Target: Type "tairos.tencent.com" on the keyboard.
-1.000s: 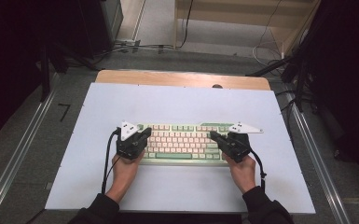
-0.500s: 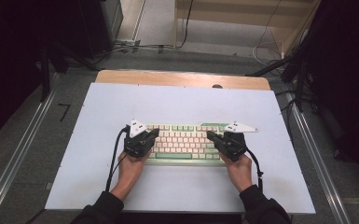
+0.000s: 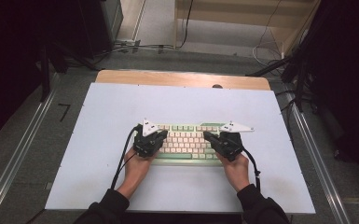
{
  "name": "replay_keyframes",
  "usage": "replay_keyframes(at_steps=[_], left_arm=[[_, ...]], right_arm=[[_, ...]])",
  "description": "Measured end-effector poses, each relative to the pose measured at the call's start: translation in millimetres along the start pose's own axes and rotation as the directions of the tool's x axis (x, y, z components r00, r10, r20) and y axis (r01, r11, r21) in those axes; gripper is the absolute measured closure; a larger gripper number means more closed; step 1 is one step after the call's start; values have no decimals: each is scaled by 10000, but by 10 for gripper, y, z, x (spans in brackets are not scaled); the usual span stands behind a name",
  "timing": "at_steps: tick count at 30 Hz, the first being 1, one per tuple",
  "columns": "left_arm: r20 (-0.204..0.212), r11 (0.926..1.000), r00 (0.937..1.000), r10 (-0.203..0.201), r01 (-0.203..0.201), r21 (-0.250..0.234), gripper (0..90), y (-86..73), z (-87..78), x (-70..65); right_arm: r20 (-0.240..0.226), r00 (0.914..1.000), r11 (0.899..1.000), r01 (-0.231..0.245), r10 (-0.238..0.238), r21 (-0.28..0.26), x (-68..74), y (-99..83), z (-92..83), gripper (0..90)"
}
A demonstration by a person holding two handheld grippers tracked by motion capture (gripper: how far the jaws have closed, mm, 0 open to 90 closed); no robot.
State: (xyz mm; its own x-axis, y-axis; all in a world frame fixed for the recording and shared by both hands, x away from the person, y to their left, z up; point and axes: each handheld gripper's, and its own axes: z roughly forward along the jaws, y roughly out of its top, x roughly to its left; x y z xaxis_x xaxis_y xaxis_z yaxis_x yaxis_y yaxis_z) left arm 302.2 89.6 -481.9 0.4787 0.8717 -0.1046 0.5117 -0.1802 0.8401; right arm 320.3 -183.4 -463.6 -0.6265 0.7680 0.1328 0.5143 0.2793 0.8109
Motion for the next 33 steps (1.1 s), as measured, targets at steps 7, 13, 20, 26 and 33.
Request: replay_keyframes(at_steps=[7, 13, 20, 26, 33], left_arm=[[170, 10000, 9998, -71, 71, -17, 900, 14, 19, -10], [228, 9998, 9996, -153, 150, 125, 900, 20, 48, -21], [317, 9986, 9992, -228, 213, 480, 900, 21, 114, -28], [330, 9978, 9993, -177, 155, 647, 900, 26, 132, -40], [255, 9970, 9996, -145, 125, 765, 900, 24, 138, -47]], right_arm=[[6, 10000, 10000, -10, 10, 31, 5, -1, 3, 873], [14, 10000, 10000, -9, 9, 41, 6, -2, 3, 873], [35, 10000, 10000, -4, 4, 47, 9, -3, 3, 873], [28, 10000, 10000, 25, -25, 56, 8, -3, 3, 873], [26, 10000, 10000, 36, -36, 80, 14, -4, 2, 873]])
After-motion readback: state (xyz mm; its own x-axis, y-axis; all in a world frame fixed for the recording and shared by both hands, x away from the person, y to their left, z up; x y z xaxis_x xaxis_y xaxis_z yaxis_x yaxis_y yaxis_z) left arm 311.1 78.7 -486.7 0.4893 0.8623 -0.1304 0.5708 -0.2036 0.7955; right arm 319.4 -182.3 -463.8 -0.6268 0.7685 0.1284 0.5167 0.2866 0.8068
